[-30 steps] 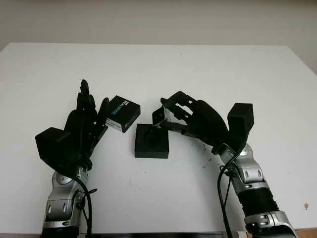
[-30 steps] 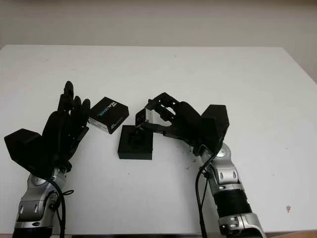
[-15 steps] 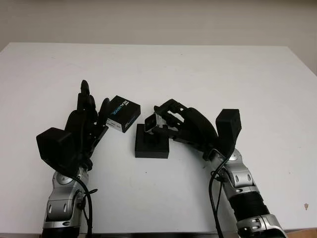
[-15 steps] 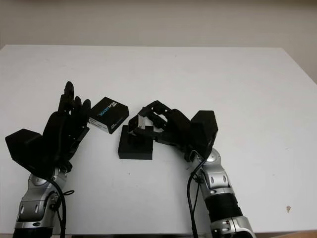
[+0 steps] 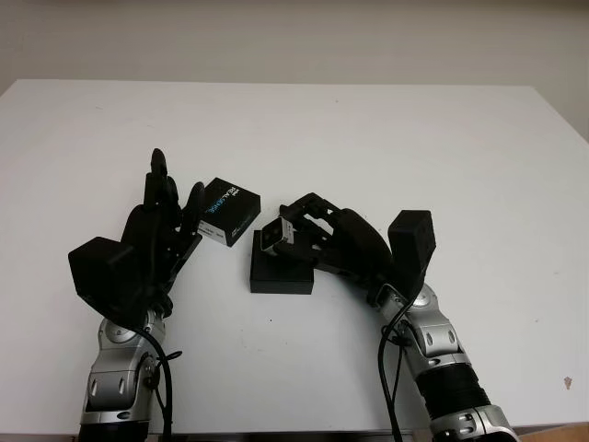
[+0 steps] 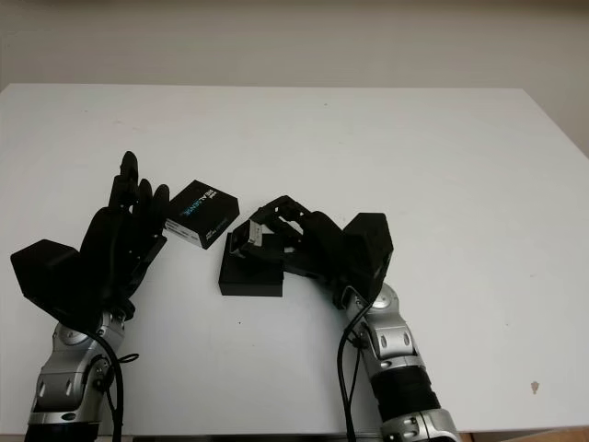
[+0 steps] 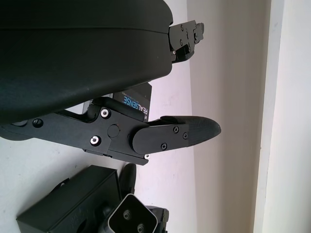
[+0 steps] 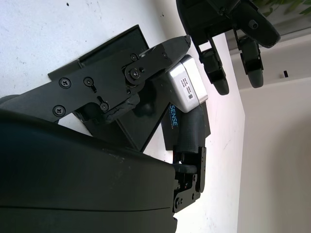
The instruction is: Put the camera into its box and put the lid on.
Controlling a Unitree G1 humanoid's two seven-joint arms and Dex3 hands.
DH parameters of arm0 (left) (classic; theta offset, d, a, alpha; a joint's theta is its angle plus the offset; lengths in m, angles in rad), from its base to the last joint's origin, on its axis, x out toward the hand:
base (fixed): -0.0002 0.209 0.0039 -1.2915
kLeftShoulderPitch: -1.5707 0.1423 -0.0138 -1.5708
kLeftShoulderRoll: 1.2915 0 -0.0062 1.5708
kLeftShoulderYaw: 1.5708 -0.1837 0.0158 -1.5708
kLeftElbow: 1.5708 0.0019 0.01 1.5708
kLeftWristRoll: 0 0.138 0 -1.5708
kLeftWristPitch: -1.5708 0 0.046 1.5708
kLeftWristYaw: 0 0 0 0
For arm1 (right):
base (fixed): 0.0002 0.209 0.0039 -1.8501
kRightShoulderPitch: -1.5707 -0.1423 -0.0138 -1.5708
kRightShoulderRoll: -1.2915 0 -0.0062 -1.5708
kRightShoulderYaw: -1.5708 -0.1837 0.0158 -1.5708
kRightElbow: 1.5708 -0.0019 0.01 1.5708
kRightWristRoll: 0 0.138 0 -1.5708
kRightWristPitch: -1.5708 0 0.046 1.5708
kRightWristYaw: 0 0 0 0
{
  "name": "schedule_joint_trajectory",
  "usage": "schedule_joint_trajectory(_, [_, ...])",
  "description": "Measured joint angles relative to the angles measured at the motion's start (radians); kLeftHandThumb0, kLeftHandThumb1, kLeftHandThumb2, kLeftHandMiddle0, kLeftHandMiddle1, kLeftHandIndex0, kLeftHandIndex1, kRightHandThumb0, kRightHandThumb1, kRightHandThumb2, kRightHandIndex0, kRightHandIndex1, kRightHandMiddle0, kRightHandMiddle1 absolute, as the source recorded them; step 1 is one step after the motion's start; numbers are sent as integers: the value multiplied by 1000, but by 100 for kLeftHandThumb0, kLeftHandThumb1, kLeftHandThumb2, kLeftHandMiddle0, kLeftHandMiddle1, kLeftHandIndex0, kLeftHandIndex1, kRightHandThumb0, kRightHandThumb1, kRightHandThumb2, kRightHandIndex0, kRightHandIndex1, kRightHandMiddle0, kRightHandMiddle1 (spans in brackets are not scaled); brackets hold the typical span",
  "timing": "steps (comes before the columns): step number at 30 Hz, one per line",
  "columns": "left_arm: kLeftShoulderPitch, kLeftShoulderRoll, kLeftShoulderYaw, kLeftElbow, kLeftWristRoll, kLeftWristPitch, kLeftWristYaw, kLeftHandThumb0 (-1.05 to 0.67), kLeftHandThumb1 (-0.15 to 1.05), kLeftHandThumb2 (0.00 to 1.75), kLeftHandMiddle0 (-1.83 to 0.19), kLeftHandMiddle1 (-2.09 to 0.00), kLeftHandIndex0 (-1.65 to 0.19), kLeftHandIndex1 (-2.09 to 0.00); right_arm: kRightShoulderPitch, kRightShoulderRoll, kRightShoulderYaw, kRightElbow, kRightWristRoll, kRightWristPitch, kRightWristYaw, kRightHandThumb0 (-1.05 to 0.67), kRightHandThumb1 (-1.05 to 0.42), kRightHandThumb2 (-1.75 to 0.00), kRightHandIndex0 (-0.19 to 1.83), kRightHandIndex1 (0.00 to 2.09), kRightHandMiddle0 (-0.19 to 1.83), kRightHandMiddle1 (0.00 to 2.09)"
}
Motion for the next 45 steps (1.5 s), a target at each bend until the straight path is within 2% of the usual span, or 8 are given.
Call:
schedule_joint_trajectory(11, [1,0,0,0,1,-3,-1,-55,105,46,19,0,19,0,4,9,7,3,-22,-16,-10,-38,-103,-6,14,7,18,185])
schedule_joint_trajectory(37, [2,-3,-8,0,0,-4,5,-53,105,47,19,0,19,0,13,2,28,-10,-74,-13,-11,-42,-100,-5,13,6,23,186])
schedule_joint_trajectory(45, [2,-4,-10,0,3,-4,12,-54,105,46,19,0,19,0,23,-11,54,-11,-134,-65,-24,-41,-101,-5,14,7,21,184])
